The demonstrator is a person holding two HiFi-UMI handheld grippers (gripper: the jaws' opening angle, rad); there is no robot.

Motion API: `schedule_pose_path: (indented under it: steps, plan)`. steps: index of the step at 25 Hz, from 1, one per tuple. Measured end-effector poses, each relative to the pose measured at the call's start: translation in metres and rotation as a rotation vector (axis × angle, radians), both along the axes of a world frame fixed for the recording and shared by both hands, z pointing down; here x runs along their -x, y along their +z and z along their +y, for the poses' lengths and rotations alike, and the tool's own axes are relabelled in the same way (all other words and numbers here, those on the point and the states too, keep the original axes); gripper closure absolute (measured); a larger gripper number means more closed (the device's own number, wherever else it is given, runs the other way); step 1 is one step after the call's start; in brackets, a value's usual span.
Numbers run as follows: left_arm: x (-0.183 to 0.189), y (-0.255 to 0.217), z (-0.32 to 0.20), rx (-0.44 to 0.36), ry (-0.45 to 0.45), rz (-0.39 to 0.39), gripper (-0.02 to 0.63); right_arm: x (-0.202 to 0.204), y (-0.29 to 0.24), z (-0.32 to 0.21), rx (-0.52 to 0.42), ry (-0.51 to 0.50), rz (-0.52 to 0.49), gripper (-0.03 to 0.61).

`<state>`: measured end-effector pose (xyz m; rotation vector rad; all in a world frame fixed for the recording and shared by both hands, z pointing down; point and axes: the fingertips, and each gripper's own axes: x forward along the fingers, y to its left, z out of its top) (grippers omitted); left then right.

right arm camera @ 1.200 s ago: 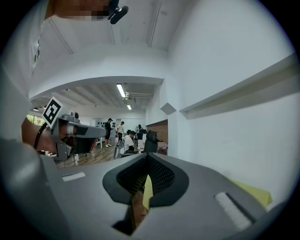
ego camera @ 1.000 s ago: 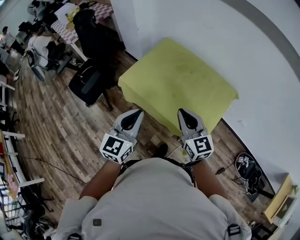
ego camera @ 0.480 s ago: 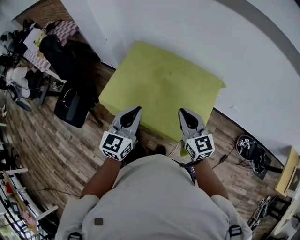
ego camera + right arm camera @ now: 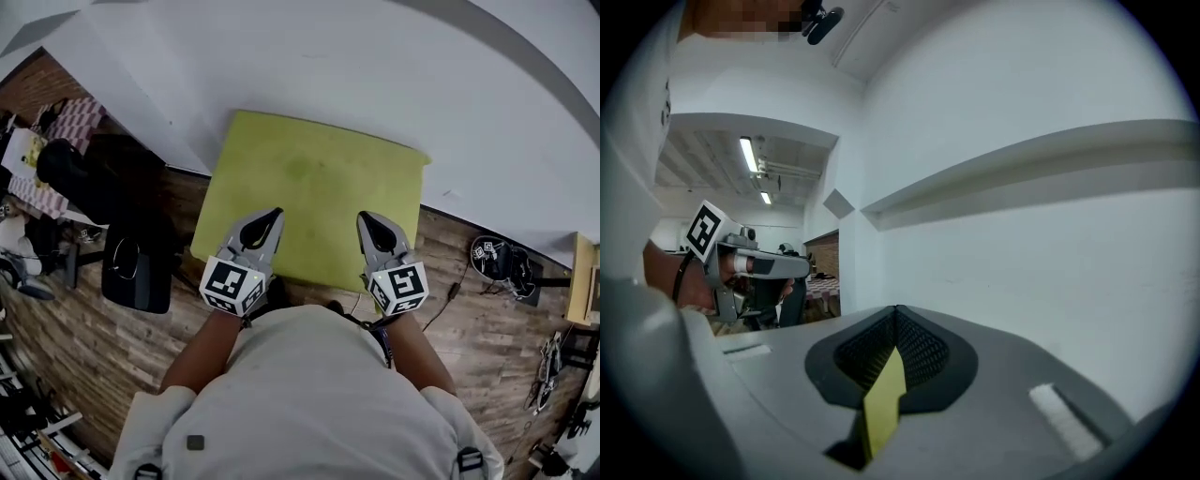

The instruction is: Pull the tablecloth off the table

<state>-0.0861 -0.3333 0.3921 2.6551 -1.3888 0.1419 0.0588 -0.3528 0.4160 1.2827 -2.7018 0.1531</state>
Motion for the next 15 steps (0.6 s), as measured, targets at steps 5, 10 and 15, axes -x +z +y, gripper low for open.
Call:
schedule_pose_path:
  steps: [5, 10, 15]
  plan:
    - [0.040, 0.002, -0.027, 0.006, 0.094, 0.013, 0.611, 0.039, -0.001, -0.018, -0.002, 0.082, 0.022, 0.568]
    - [0.066, 0.021, -0.047, 0.035, 0.161, 0.017, 0.611, 0.062, 0.019, -0.028, 0.057, 0.151, 0.037, 0.568]
    - [0.067, 0.056, -0.066, 0.091, 0.185, 0.002, 0.611, 0.066, 0.046, -0.039, 0.109, 0.177, 0.074, 0.568]
